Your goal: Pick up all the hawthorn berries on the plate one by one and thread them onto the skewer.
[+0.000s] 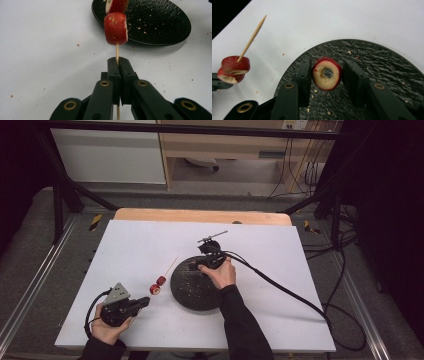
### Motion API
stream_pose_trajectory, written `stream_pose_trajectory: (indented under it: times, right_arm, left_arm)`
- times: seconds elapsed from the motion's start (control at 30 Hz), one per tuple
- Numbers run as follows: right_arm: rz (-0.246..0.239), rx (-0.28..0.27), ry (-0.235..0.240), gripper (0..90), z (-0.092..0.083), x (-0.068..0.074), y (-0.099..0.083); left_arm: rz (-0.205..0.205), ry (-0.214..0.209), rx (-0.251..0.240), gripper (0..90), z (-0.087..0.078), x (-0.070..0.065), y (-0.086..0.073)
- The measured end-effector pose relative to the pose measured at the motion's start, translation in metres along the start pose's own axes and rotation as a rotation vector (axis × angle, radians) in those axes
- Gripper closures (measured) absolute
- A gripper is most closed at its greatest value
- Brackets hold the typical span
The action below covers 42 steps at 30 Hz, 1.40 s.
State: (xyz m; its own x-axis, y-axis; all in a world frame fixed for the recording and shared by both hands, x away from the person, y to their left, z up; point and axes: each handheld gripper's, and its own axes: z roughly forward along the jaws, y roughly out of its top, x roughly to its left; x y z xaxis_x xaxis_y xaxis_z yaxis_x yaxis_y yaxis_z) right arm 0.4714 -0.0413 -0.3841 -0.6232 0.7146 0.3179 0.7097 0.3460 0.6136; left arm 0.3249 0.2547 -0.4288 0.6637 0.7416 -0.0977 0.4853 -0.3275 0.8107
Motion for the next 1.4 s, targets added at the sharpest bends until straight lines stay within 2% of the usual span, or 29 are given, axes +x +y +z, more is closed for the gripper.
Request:
stream_pose_trajectory:
  times: [0.37, 0.63, 0.87, 1.1, 1.4]
  right_arm:
    - [0.008, -0.108, 0.046, 60.6, -0.015, -0.006, -0.031]
    - [0.039, -0.200, 0.087, 60.6, -0.025, -0.012, -0.054]
    - [0.077, -0.310, 0.122, 60.6, -0.031, -0.012, -0.071]
    - [0.136, -0.448, 0.159, 60.6, -0.035, -0.011, -0.080]
    - [0.170, -0.587, 0.195, 60.7, -0.038, -0.009, -0.079]
  left_arm:
    - [0.001, -0.003, 0.002, 88.3, 0.001, -0.003, 0.000]
    - [0.011, -0.007, 0.003, 88.3, 0.002, -0.007, 0.001]
    - [0.007, -0.009, -0.004, 88.3, 0.002, -0.010, 0.002]
    - [0.003, -0.018, -0.013, 88.3, 0.004, -0.015, 0.003]
    - [-0.006, -0.024, -0.027, 88.2, 0.004, -0.024, 0.006]
